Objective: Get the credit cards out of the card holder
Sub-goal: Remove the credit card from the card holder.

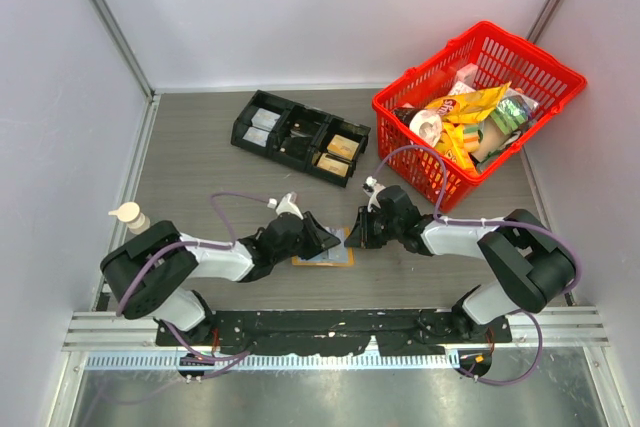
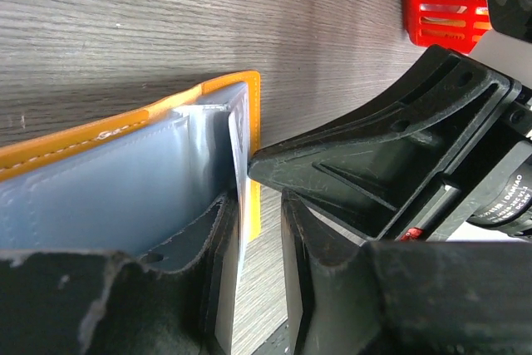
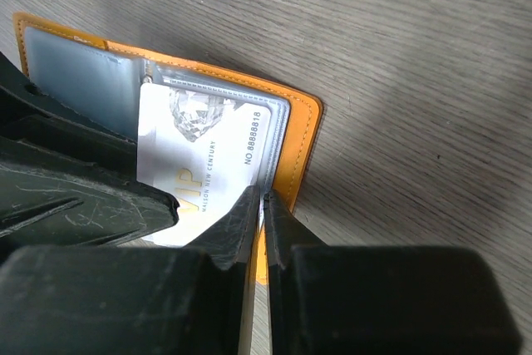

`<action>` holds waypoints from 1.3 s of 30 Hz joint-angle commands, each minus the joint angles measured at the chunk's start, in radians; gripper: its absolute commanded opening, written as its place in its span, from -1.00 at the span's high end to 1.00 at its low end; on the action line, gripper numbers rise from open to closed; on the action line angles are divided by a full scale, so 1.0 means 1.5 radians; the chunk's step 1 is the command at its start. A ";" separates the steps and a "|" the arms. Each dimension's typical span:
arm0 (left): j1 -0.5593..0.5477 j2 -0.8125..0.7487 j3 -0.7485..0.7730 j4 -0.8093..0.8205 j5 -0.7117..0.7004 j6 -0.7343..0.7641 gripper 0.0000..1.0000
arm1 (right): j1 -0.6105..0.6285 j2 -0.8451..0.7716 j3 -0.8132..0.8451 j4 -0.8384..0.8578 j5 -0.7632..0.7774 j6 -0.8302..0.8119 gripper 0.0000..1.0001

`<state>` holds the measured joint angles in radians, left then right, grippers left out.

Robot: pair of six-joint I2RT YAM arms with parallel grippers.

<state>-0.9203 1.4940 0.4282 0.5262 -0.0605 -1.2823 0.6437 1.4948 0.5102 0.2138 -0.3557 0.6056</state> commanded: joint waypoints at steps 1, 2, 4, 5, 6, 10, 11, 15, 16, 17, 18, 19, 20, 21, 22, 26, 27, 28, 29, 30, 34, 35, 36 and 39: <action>-0.001 0.005 -0.004 0.072 0.028 -0.015 0.44 | 0.002 0.029 -0.021 -0.027 0.005 0.004 0.77; -0.002 -0.001 -0.008 0.072 0.024 -0.015 0.46 | 0.002 0.030 -0.021 -0.029 0.007 0.004 0.77; -0.002 -0.020 -0.016 0.062 0.014 -0.014 0.56 | 0.002 0.033 -0.022 -0.032 0.011 0.002 0.77; -0.002 -0.030 -0.021 0.055 0.009 -0.011 0.60 | 0.002 0.036 -0.022 -0.034 0.014 0.002 0.77; -0.002 -0.040 -0.024 0.050 0.005 -0.009 0.65 | 0.002 0.037 -0.022 -0.035 0.015 0.001 0.77; -0.001 -0.066 -0.036 0.036 -0.005 -0.001 0.82 | 0.002 0.050 -0.022 -0.037 0.019 0.003 0.77; 0.000 -0.072 -0.039 0.036 -0.005 -0.002 0.84 | 0.002 0.053 -0.021 -0.036 0.020 0.003 0.78; 0.003 -0.087 -0.055 0.032 -0.009 -0.004 0.96 | 0.002 0.057 -0.022 -0.037 0.024 0.003 0.77; 0.004 -0.091 -0.058 0.028 -0.009 -0.004 0.98 | 0.001 0.058 -0.022 -0.037 0.025 0.003 0.77; 0.003 -0.095 -0.061 0.025 -0.010 -0.004 0.99 | 0.001 0.059 -0.022 -0.037 0.027 0.004 0.78; 0.004 -0.101 -0.066 0.020 -0.012 -0.005 0.99 | 0.000 0.059 -0.022 -0.037 0.028 0.003 0.77; 0.004 -0.107 -0.069 0.017 -0.013 -0.006 0.99 | 0.001 0.059 -0.021 -0.037 0.028 0.004 0.78; 0.004 -0.114 -0.072 0.010 -0.016 -0.007 0.99 | 0.001 0.060 -0.022 -0.037 0.029 0.003 0.78; 0.004 -0.123 -0.074 -0.002 -0.019 -0.008 0.99 | 0.001 0.059 -0.022 -0.037 0.030 0.005 0.78; 0.004 -0.129 -0.075 -0.014 -0.023 -0.007 0.99 | 0.000 0.058 -0.023 -0.037 0.032 0.004 0.78; 0.005 -0.159 -0.083 -0.053 -0.036 -0.004 0.98 | 0.000 0.057 -0.021 -0.037 0.035 0.006 0.77; 0.004 -0.165 -0.087 -0.057 -0.039 -0.004 0.98 | 0.000 0.057 -0.020 -0.037 0.034 0.006 0.77; 0.004 -0.166 -0.088 -0.063 -0.042 -0.004 0.97 | -0.001 0.054 -0.020 -0.035 0.032 0.007 0.77; 0.004 -0.166 -0.088 -0.068 -0.044 -0.003 0.97 | -0.001 0.052 -0.020 -0.033 0.023 0.009 0.77; 0.004 -0.164 -0.088 -0.067 -0.044 -0.001 0.98 | -0.001 0.041 -0.019 -0.028 0.015 0.009 0.78; 0.004 -0.148 -0.085 -0.063 -0.031 -0.002 0.98 | -0.001 -0.005 -0.004 -0.036 0.004 0.011 0.76; 0.004 -0.151 -0.085 -0.071 -0.032 -0.002 0.99 | 0.000 -0.011 0.000 -0.041 0.009 0.008 0.76; 0.004 -0.158 -0.085 -0.083 -0.034 -0.001 0.99 | 0.001 -0.021 0.007 -0.049 0.010 0.006 0.76; 0.005 -0.191 -0.085 -0.136 -0.050 0.009 0.99 | 0.000 -0.028 0.013 -0.059 0.019 0.002 0.75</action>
<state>-0.9195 1.2644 0.3004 0.3931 -0.1020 -1.2968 0.6418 1.4895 0.5106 0.1982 -0.3668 0.6266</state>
